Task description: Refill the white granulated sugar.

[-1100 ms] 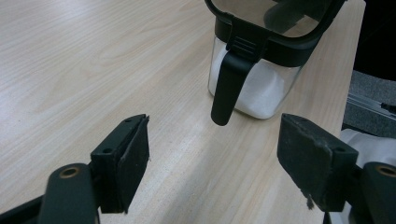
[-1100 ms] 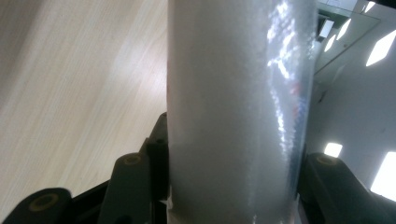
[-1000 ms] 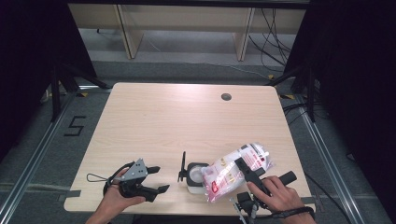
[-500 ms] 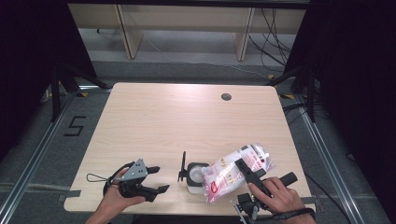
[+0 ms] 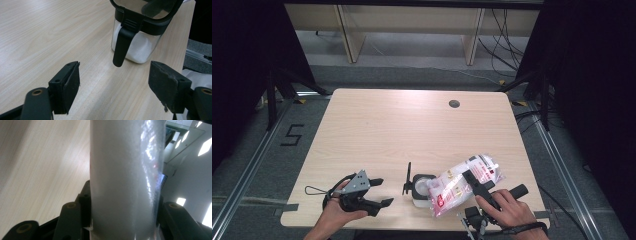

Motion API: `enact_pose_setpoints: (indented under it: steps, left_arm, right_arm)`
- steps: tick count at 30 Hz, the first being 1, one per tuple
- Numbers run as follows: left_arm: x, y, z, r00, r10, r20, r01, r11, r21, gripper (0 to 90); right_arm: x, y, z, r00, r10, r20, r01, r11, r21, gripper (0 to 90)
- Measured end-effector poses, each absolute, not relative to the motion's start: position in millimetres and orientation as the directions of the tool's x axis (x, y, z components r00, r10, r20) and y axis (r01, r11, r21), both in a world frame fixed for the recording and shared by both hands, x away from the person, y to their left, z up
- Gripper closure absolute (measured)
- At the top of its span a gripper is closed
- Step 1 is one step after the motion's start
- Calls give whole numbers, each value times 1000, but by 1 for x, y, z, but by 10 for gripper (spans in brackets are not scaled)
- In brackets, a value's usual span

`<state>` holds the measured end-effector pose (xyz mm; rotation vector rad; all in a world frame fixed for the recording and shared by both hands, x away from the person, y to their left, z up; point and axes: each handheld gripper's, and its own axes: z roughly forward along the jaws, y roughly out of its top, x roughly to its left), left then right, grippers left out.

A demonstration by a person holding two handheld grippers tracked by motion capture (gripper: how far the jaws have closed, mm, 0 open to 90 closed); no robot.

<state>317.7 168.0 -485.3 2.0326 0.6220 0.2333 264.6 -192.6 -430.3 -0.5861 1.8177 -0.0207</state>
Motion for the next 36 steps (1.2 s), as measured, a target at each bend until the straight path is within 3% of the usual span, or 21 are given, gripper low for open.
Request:
enact_pose_setpoints:
  steps: [36]
  left_arm:
    - [317,168,-485,846,525,-92,339,-396,853,250]
  right_arm:
    - [266,-192,-433,-173,-433,-885,-367,862,-351,550]
